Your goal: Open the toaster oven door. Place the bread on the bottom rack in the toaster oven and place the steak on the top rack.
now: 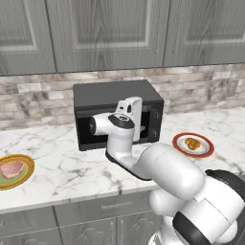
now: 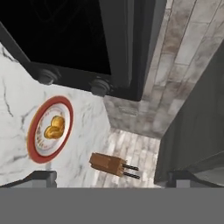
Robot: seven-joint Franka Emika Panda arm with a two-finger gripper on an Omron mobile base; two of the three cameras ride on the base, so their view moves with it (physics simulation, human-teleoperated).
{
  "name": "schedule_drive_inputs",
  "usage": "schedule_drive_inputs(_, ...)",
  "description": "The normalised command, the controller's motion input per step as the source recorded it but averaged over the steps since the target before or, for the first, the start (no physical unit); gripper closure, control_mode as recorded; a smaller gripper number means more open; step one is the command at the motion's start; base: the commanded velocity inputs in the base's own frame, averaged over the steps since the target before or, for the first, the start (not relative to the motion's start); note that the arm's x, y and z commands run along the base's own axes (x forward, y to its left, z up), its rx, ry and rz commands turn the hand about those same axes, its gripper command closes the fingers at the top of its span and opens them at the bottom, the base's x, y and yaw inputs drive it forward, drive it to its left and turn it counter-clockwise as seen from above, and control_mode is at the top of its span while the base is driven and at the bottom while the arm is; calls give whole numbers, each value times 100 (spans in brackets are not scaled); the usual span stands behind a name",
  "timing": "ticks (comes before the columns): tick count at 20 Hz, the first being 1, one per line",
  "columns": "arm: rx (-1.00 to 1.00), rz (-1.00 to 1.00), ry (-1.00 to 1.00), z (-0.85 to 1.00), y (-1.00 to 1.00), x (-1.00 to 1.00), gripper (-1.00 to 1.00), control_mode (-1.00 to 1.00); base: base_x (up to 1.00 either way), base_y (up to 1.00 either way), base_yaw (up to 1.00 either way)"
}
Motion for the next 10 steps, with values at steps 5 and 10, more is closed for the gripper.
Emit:
schedule_drive_inputs(5,-7,0,-8,0,13,29,-100,-100,0,0,0)
schedule_drive_inputs(10,-1,3,-15,-7,20,28,-100,-100,0,0,0)
